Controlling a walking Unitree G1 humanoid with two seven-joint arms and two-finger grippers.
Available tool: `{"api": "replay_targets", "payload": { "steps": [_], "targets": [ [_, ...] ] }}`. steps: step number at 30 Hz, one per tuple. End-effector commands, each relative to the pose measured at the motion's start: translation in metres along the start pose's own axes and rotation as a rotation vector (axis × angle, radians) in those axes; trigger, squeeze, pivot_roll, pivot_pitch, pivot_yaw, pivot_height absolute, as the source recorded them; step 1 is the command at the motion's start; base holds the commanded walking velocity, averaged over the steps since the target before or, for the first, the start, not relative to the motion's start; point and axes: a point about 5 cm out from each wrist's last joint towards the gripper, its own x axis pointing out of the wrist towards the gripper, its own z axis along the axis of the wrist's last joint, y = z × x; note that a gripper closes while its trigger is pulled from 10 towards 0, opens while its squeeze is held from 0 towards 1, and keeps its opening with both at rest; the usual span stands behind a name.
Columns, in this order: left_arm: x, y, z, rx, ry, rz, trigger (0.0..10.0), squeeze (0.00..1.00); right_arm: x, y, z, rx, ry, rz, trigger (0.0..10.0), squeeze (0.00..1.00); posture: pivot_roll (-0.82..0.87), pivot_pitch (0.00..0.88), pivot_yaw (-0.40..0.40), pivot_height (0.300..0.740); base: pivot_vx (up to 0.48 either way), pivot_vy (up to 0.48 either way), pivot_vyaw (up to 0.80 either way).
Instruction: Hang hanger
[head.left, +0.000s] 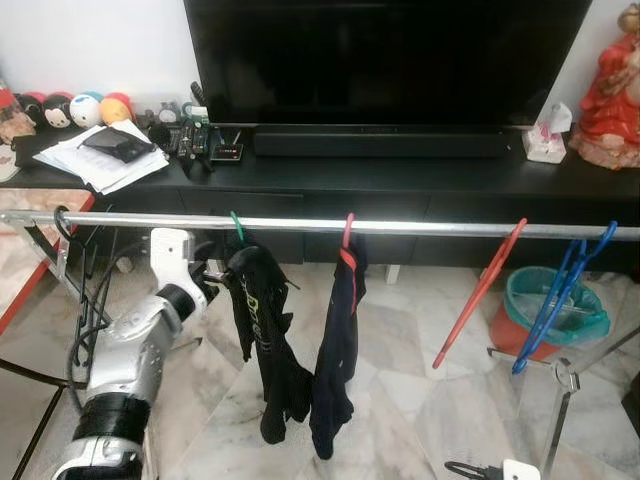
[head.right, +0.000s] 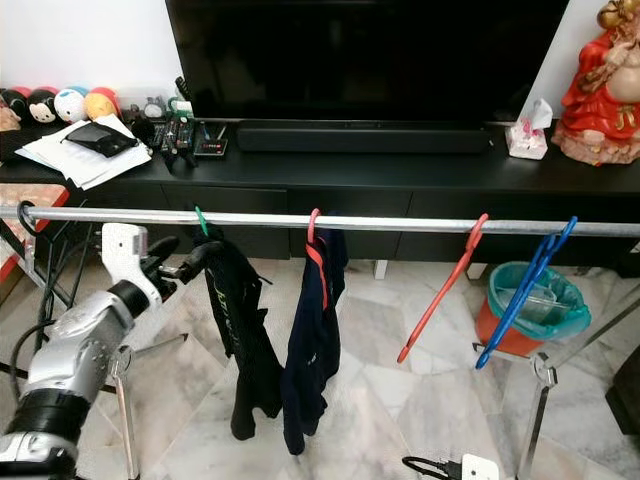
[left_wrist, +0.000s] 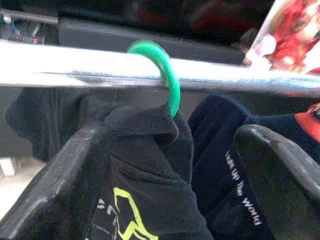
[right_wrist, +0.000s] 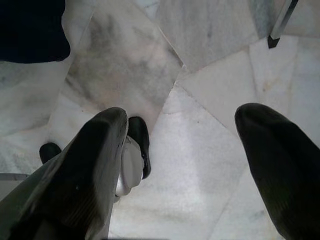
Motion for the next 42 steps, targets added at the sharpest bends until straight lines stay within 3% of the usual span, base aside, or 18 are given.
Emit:
{"api": "replay_targets", "payload": {
  "steps": [1,13,15,16,20,22,29,30,42],
  "targets": [
    [0.007,-0.001,-0.006,0.018,0.036,0.024,10.0,0.00,-0.001,-0.001,-0.004,0.023,0.008,-0.008,10.0,0.00,0.05,0.000,0.036,0.740,0.000,0.000,0.00],
    [0.026,0.012,-0.024,0.043,0.159,0.316,10.0,0.00,-0.001,0.000,-0.004,0.048,-0.004,-0.015,10.0,0.00,0.02,0.000,0.039,0.740,0.000,0.000,0.00],
    [0.026,0.012,-0.025,0.043,0.165,0.339,10.0,0.00,0.000,0.006,-0.006,0.045,-0.001,-0.010,10.0,0.00,0.02,0.000,0.033,0.740,0.000,0.000,0.00],
    [0.027,0.012,-0.027,0.033,0.165,0.352,10.0,0.00,0.000,0.018,-0.010,0.041,0.007,0.000,10.0,0.00,0.02,0.000,0.029,0.740,0.000,0.000,0.00],
    [0.028,0.008,-0.035,-0.006,0.192,0.340,10.0,0.00,0.001,0.034,-0.013,0.037,0.009,0.013,10.0,0.00,0.01,0.000,0.025,0.740,0.000,0.000,0.00],
    [0.027,0.000,-0.049,-0.009,0.269,0.281,10.0,0.00,0.001,0.039,-0.014,0.038,0.008,0.016,10.0,0.00,0.00,0.000,0.024,0.740,0.000,0.000,0.00],
    [0.025,-0.005,-0.061,0.029,0.319,0.261,10.0,0.00,0.001,0.035,-0.013,0.043,0.005,0.009,10.0,0.00,0.00,0.000,0.023,0.740,0.000,0.000,0.00],
    [0.024,-0.005,-0.062,0.029,0.319,0.261,0.0,0.00,0.001,0.032,-0.013,0.042,0.002,0.007,10.0,0.00,0.00,0.000,0.024,0.740,0.000,0.000,0.00],
    [0.025,-0.005,-0.060,0.035,0.302,0.228,0.0,0.00,0.001,0.025,-0.010,0.045,-0.007,0.000,10.0,0.00,0.00,0.000,0.032,0.740,0.000,0.000,0.00]
  ]
}}
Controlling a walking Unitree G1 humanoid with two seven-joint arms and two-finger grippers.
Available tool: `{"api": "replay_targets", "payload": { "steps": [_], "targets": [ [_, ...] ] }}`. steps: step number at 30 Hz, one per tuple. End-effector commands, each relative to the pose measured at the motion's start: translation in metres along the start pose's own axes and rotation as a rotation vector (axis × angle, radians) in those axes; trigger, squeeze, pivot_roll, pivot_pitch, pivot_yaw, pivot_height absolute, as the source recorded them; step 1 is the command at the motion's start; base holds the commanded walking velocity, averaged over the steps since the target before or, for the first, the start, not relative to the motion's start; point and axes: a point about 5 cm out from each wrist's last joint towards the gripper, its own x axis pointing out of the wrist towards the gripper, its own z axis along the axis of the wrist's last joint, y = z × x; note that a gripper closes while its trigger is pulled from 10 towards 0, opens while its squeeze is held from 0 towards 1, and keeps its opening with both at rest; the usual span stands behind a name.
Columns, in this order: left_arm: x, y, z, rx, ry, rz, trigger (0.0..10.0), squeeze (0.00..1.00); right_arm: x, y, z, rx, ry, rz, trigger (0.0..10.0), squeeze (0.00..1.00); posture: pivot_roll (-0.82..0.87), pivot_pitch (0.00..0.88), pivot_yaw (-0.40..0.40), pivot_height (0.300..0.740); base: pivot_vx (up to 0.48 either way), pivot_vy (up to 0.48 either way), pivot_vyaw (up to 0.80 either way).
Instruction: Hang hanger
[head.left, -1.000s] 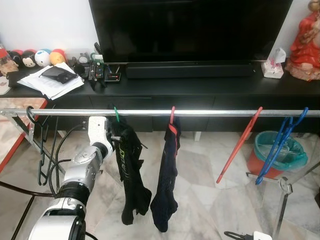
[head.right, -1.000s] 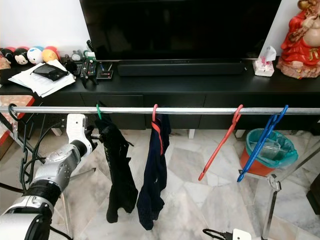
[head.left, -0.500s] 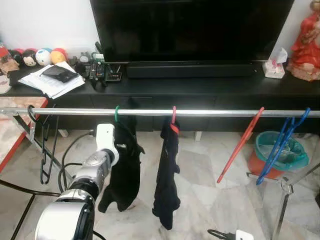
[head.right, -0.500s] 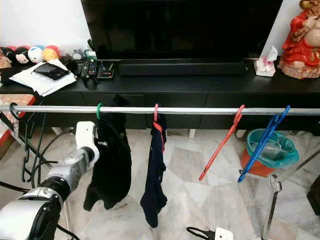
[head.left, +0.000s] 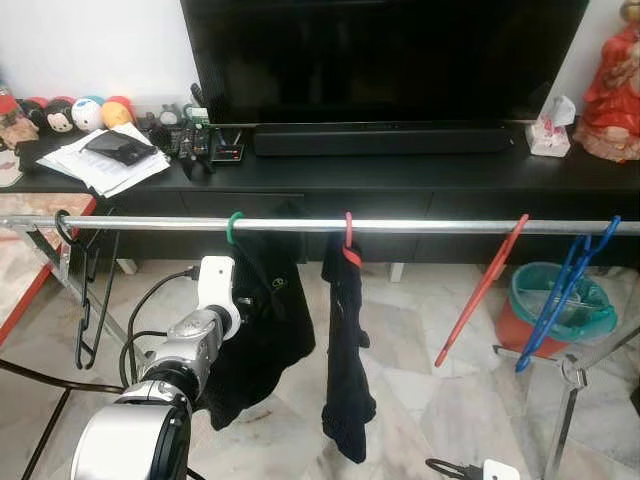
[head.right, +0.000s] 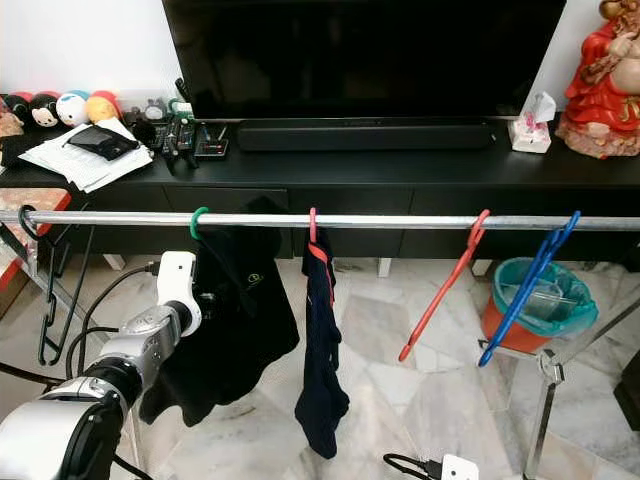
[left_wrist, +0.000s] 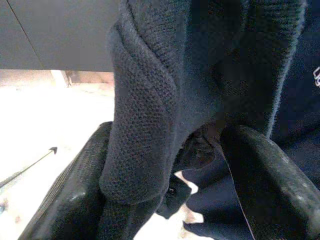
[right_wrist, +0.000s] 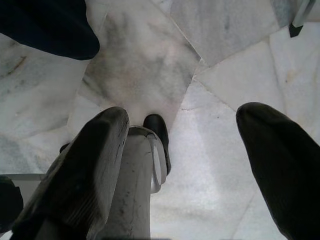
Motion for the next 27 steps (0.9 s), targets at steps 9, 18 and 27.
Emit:
{"api": "replay_targets", "payload": {
  "steps": [9,18,27],
  "targets": [
    [0.001,-0.002,0.000,0.010,-0.004,-0.012,0.0,0.00,0.000,0.001,-0.002,0.018,0.004,-0.007,10.0,0.00,0.00,0.000,0.035,0.740,0.000,0.000,0.00],
    [0.000,-0.001,0.000,-0.001,-0.016,0.000,0.0,0.00,0.000,0.002,-0.003,0.012,0.006,-0.004,10.0,0.00,0.00,0.000,0.031,0.740,0.000,0.000,0.00],
    [-0.005,0.014,0.015,-0.050,-0.155,0.047,0.0,0.00,0.000,0.000,-0.002,0.013,0.005,-0.007,10.0,0.00,0.00,0.000,0.035,0.740,0.000,0.000,0.00]
  ]
}}
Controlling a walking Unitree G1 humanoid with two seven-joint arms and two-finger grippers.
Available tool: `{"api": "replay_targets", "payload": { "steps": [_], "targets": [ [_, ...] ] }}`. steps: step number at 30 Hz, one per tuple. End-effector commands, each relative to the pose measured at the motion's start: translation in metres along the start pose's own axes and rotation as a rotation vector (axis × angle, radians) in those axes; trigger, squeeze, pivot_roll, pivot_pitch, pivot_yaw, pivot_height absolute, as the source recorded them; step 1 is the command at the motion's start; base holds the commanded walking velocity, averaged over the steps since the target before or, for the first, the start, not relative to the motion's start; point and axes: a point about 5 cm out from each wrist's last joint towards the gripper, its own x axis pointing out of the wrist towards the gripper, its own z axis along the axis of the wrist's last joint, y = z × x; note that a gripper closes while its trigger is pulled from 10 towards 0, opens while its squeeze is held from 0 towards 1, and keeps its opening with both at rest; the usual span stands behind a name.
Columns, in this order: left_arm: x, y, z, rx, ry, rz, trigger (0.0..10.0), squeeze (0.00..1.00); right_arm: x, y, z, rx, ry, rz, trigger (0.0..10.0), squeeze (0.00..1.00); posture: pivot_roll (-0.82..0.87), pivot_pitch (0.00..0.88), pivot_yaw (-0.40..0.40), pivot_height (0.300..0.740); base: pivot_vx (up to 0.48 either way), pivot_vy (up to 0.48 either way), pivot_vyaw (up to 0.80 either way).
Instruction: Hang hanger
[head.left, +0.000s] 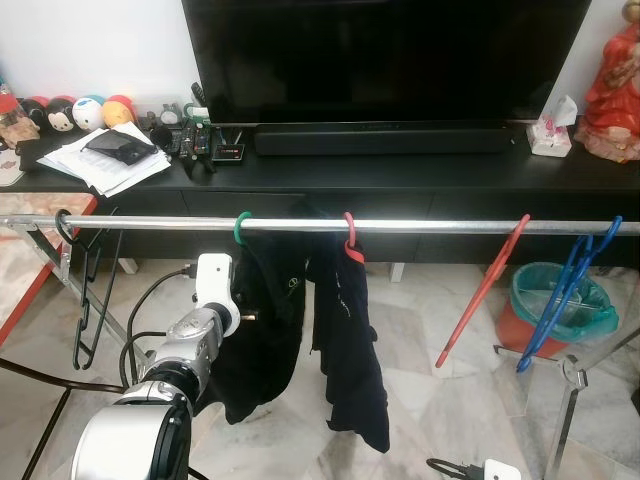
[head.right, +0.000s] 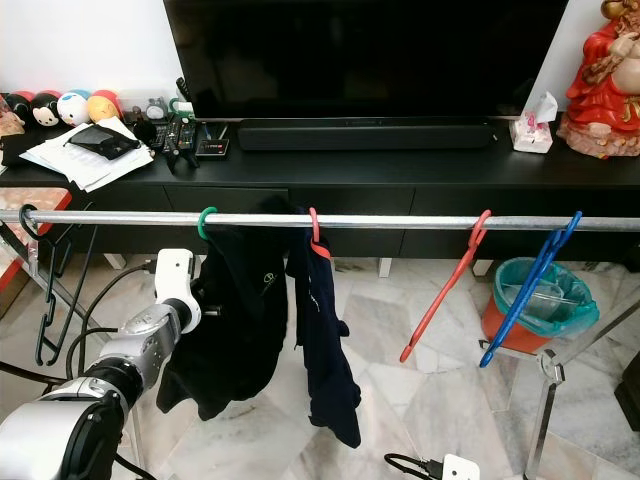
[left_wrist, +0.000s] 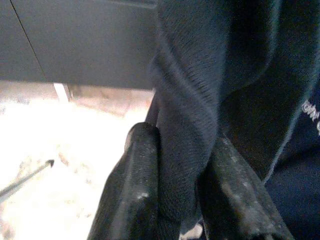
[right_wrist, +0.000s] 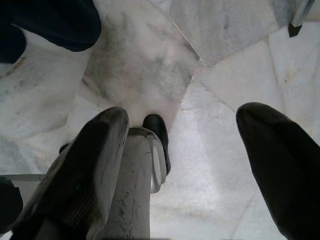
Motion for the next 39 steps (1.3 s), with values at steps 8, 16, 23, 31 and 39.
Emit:
{"api": "replay_targets", "payload": {
  "steps": [8,16,23,31,39],
  "targets": [
    [-0.016,0.031,0.022,-0.031,-0.223,0.079,0.0,0.00,-0.001,0.001,-0.003,0.007,0.008,-0.002,10.0,0.00,0.02,0.000,0.037,0.740,0.000,0.000,0.00],
    [-0.034,0.026,0.027,0.044,-0.351,0.023,10.0,0.00,0.000,0.003,-0.004,0.002,0.011,0.002,10.0,0.00,0.02,0.000,0.039,0.740,0.000,0.000,0.00],
    [-0.052,0.017,0.023,0.125,-0.401,-0.014,10.0,0.00,-0.001,0.003,-0.006,-0.003,0.014,0.005,10.0,0.00,0.03,0.000,0.036,0.740,0.000,0.000,0.00],
    [-0.066,0.013,0.023,0.183,-0.405,-0.013,10.0,0.00,-0.002,0.003,-0.012,-0.003,0.019,0.005,10.0,0.00,0.04,0.000,0.036,0.740,0.000,0.000,0.00],
    [-0.087,0.020,-0.014,0.204,-0.296,0.013,10.0,0.00,-0.002,0.003,-0.010,-0.004,0.018,0.006,10.0,0.00,0.04,0.000,0.037,0.740,0.000,0.000,0.00]
  ]
}}
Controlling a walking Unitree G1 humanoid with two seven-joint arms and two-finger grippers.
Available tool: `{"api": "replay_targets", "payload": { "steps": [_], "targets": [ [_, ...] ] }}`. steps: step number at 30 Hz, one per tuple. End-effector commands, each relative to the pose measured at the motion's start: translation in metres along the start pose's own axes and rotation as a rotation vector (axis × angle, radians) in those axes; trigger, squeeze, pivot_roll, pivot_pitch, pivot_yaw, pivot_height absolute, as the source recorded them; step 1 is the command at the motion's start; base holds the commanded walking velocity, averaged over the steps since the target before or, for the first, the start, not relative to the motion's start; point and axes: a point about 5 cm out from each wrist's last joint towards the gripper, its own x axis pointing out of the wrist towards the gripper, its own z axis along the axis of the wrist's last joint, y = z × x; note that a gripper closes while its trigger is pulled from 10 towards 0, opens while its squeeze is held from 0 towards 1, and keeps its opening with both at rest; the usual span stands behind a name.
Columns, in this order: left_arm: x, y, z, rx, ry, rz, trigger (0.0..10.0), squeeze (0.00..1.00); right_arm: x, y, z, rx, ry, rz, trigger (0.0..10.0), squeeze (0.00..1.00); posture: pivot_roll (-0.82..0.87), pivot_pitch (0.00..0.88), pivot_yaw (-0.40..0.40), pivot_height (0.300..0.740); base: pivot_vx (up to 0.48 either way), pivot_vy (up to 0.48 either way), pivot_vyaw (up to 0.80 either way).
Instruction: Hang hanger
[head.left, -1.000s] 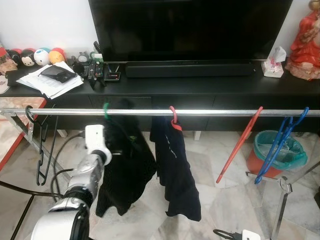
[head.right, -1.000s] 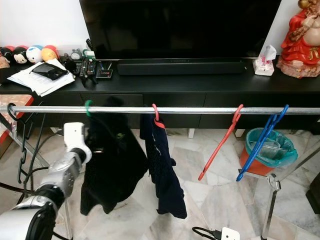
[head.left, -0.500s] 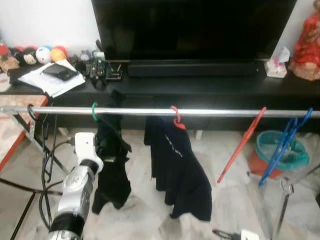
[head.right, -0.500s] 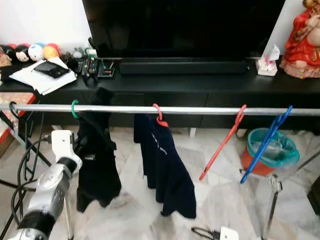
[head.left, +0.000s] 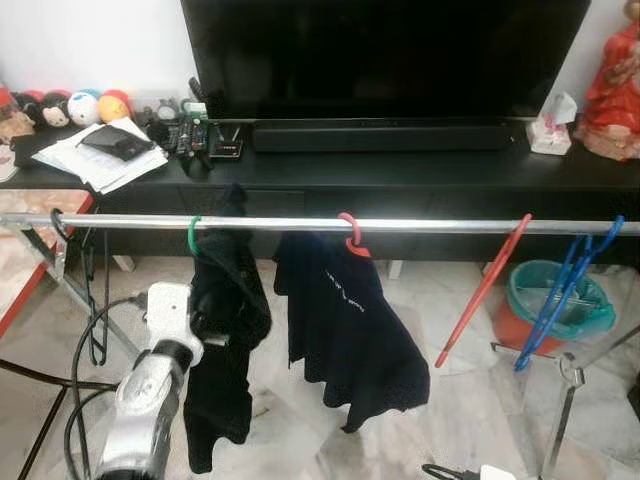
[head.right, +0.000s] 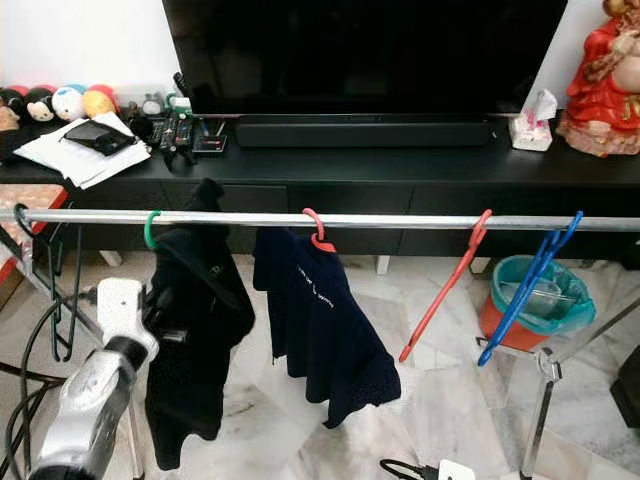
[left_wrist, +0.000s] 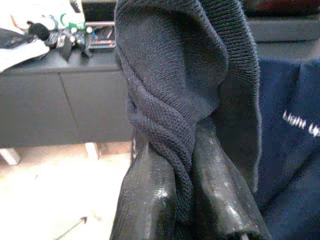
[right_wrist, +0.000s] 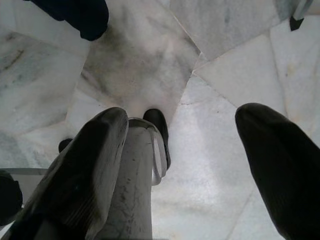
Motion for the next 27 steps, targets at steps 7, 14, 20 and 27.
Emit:
{"api": "replay_targets", "payload": {
  "steps": [7,14,20,27],
  "targets": [
    [-0.013,0.001,-0.005,0.031,0.027,0.034,10.0,0.00,0.000,-0.003,0.003,-0.007,0.001,-0.004,10.0,0.00,0.04,0.000,0.033,0.740,0.000,0.000,0.00],
    [-0.021,-0.001,-0.018,0.038,0.093,0.034,10.0,0.00,0.001,-0.004,0.005,-0.010,-0.002,-0.004,10.0,0.00,0.05,0.000,0.031,0.740,0.000,0.000,0.00],
    [-0.029,0.003,-0.039,0.095,0.207,0.034,10.0,0.00,0.001,-0.002,0.004,-0.011,0.002,-0.002,10.0,0.00,0.05,0.000,0.030,0.740,0.000,0.000,0.00],
    [-0.025,-0.002,-0.039,0.057,0.186,0.046,10.0,0.00,0.001,-0.001,0.004,-0.006,0.001,-0.002,10.0,0.00,0.04,0.000,0.034,0.740,0.000,0.000,0.00]
  ]
}}
